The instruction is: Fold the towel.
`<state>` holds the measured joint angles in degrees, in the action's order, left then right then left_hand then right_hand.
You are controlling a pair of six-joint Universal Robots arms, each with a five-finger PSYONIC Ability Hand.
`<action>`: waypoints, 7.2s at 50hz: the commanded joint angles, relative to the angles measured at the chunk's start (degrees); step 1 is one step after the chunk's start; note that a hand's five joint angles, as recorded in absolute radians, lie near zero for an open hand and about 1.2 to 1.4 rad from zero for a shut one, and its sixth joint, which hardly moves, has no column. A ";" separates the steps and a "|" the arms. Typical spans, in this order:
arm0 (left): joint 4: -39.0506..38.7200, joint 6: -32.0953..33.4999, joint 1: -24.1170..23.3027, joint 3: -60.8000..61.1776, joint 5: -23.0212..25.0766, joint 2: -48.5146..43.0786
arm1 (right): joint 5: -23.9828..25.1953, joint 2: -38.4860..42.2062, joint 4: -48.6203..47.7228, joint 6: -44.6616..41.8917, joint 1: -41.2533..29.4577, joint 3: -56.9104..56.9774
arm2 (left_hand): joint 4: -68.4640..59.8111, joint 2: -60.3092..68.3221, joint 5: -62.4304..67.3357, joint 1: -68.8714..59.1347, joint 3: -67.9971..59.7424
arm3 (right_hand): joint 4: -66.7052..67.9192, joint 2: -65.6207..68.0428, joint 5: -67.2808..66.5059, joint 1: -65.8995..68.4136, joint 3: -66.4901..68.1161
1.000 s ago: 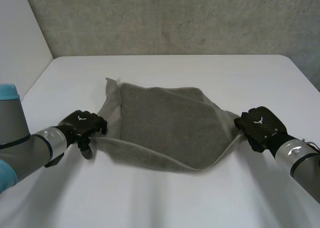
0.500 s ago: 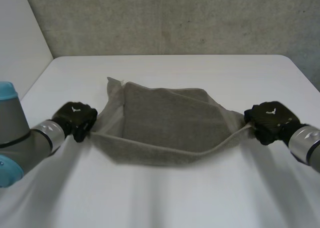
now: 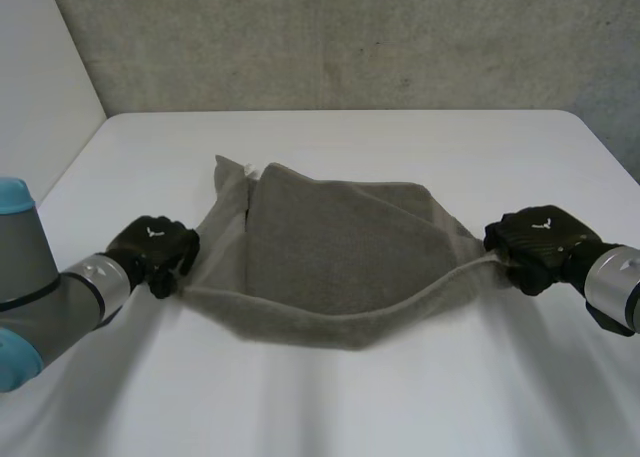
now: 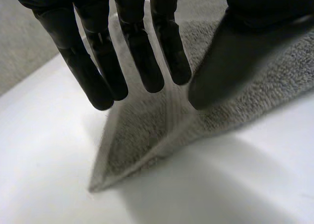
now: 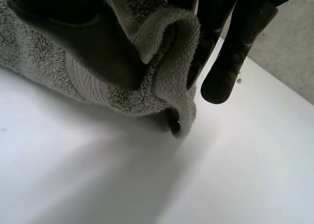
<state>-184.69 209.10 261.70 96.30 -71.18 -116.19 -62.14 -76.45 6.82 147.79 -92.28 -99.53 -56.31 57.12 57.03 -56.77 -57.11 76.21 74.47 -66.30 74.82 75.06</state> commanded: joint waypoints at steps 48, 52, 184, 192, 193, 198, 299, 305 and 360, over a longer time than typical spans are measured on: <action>-1.64 -6.60 2.50 -1.11 0.87 16.35 | -0.35 -8.19 0.21 0.40 0.61 3.11 | -23.69 22.88 12.97 -23.23 -22.89 | 3.79 5.53 -3.70 5.18 4.94; -0.85 -8.97 2.85 0.81 4.63 24.75 | 0.26 -13.27 6.69 0.40 0.70 6.09 | -23.69 22.88 12.97 -23.23 -22.89 | 3.79 5.53 -3.70 5.18 4.94; 2.58 -1.85 -4.00 -51.83 7.20 -32.70 | -11.51 34.61 14.54 0.22 -1.67 49.60 | -23.69 22.88 12.97 -23.23 -22.89 | 3.79 5.53 -3.70 5.18 4.94; 1.96 -1.85 -4.26 -53.06 7.02 -33.40 | -13.00 36.98 14.01 0.48 -1.67 52.33 | -23.69 22.88 12.97 -23.23 -22.89 | 3.52 5.25 -3.42 4.90 4.67; 1.61 -1.85 -4.35 -53.67 6.67 -33.84 | -13.79 37.68 13.75 0.57 -1.76 53.20 | -23.69 22.88 12.97 -23.23 -22.89 | 3.02 4.75 -2.92 4.40 4.17; 0.91 -1.94 -4.35 -55.87 3.24 -35.16 | -15.73 39.44 13.75 0.57 -1.76 55.23 | -23.69 22.88 12.97 -23.23 -22.89 | -9.77 -8.04 9.87 -8.38 -8.62; -17.37 -4.05 -2.77 4.07 4.65 7.12 | -22.41 25.29 -10.42 -6.81 -45.18 29.30 | 46.09 -46.90 -56.82 46.55 46.89 | -66.21 -64.47 66.30 -64.82 -65.06; -18.34 -4.05 -2.77 4.51 4.65 6.85 | -21.36 15.49 -9.28 -6.46 -38.61 21.33 | 46.09 -46.90 -56.82 46.55 46.89 | -66.21 -64.47 66.30 -64.82 -65.06; -9.74 -3.35 -12.26 13.04 4.03 11.95 | -14.15 8.68 -22.72 -3.47 -20.64 -5.42 | 28.93 -29.74 -39.66 29.39 29.73 | -53.00 -51.27 53.10 -51.62 -51.85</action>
<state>-198.98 205.53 249.76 107.57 -66.73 -105.77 -76.75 -67.57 -15.66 143.01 -108.62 -104.78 -30.47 30.26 30.60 -30.45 -30.33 25.53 25.67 -13.91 25.85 25.46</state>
